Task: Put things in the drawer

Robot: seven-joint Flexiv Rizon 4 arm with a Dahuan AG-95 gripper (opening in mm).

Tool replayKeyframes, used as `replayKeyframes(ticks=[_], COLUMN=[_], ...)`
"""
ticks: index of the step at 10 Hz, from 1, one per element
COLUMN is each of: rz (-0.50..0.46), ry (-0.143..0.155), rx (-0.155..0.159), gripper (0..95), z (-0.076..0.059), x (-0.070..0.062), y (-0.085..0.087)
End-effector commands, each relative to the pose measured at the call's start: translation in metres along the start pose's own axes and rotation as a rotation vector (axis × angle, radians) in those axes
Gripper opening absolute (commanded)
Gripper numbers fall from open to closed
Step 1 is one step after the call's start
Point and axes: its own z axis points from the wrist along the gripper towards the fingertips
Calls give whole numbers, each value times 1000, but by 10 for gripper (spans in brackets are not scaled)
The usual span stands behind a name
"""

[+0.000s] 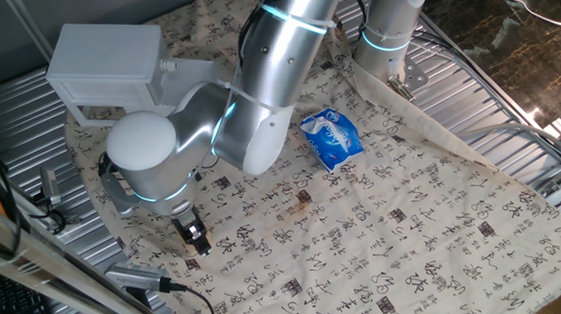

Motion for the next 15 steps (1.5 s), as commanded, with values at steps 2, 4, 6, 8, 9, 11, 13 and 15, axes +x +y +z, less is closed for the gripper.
replayKeyframes(ticks=[2, 4, 6, 8, 9, 11, 13, 15], rz=[-2, -2, -14, -27, -28, -26, -26, -19], ry=[4, 4, 2, 6, 12, 14, 8, 3], rx=[-4, -4, -4, -8, -8, -5, -3, -1], gripper=[0, 0, 0, 0, 0, 0, 0, 0], z=[0, -2, -12, -38, -43, -49, -53, -55], x=[-1, -1, 3, 14, 15, 8, 4, 3], y=[1, 2, 2, -2, -2, 1, 3, 5])
